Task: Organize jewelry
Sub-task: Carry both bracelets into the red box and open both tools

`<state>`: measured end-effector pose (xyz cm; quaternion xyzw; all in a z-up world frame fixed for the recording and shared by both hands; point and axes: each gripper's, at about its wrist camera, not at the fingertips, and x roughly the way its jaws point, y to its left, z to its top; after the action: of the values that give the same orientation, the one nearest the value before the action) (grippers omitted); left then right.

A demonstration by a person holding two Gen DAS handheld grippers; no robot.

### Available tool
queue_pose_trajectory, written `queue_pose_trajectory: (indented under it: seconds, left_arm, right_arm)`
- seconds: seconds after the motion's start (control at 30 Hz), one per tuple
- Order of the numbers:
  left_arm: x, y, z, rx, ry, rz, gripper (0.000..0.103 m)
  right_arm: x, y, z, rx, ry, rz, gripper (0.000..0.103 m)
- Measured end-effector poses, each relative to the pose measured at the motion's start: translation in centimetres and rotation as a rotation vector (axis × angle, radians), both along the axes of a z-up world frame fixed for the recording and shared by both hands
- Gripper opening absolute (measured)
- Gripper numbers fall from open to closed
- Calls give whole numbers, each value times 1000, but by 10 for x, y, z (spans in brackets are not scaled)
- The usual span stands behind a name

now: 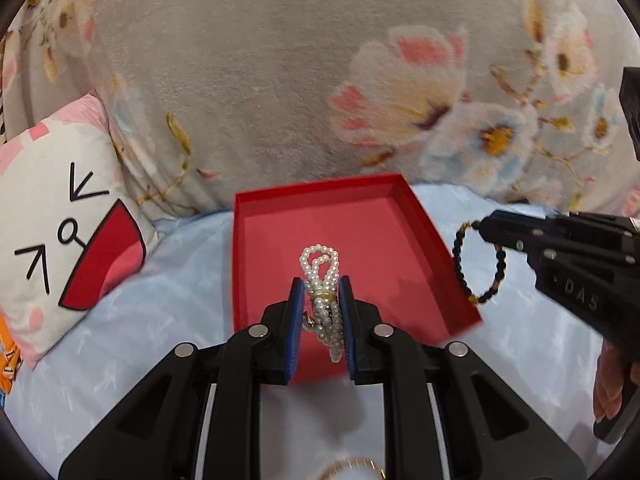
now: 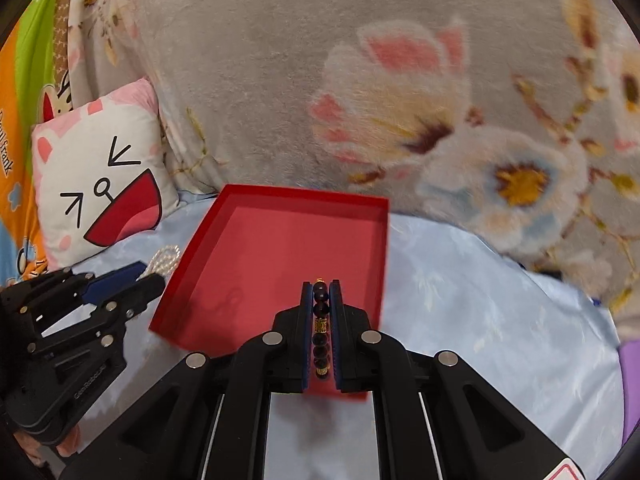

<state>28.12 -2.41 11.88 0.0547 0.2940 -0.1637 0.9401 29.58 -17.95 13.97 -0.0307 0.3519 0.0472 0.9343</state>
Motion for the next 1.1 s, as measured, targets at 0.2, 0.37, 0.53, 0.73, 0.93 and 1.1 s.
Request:
queue_pose_trajectory:
  seconds: [0.2,0.37,0.53,0.73,0.93,1.1]
  left_arm:
    - [73,-10,-17,-28,71,38,17]
    - [107,-25,-40,16,107,77,17]
    - [127,-32,-55,23,141,94,18]
    - [126,-28,-58,36,123,145,42]
    - [101,-7,-46,-16,118,160,43]
    - [50,13,-34,-17,96,155,47]
  right_arm:
    - [73,-2,-31,28,81,-8,7]
    - [105,-6,-48,41,119,-18,7]
    - [130,-10,-66,-1,146,-34,8]
    - [120,-21,-63,-23,62,-84,30]
    - [67,-36,-49,32,44,-59,30]
    - [1,-47,-42,57,47,-35,30]
